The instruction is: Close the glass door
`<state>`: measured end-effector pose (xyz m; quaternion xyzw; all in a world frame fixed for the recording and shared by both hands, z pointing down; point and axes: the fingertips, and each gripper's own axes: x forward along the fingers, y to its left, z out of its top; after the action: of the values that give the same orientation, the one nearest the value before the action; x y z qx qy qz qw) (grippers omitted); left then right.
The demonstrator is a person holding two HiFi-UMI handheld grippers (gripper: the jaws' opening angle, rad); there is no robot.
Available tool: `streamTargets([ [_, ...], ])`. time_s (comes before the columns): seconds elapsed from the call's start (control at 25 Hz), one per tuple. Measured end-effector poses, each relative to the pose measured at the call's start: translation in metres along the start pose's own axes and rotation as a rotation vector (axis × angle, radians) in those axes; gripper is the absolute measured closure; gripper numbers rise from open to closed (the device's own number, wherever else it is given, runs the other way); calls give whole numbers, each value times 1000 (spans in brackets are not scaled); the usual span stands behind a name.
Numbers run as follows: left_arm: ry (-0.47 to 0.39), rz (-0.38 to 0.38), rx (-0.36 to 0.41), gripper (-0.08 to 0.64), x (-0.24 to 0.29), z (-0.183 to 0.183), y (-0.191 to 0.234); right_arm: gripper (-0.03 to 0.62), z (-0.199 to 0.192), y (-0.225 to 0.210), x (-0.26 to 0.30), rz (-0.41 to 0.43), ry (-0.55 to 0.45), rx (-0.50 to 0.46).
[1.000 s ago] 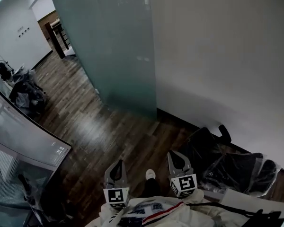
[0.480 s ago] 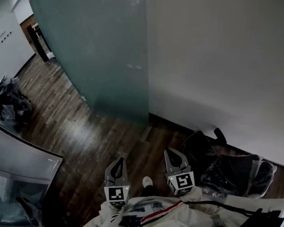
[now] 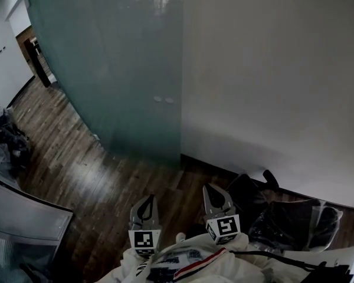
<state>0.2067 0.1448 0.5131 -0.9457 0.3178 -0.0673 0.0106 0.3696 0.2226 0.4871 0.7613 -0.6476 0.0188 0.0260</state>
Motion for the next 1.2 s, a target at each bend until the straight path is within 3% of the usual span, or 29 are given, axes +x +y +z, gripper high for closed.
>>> streamTargets([
  [0.32,6,-37,-17,558,42,0,3,584,9,-24,19,-45,-6,-48],
  [0.48,-15,-49,-5,558,64,3,-2,585,16,-37,29,-30,-34,-118],
  [0.6,-19,-21,-14,558,84,0,0,585,6,-49,49,-6,-24,-106],
  [0.8,-10,60,-10,558,127,3,19,584,-1,-64,108,95,-18,-89],
  [1.04,13,154,-32,558,191,26,34,584,24,-95,186,228,-6,-82],
  [1.2,18,218,-28,558,232,32,39,585,14,-123,229,294,1,-82],
])
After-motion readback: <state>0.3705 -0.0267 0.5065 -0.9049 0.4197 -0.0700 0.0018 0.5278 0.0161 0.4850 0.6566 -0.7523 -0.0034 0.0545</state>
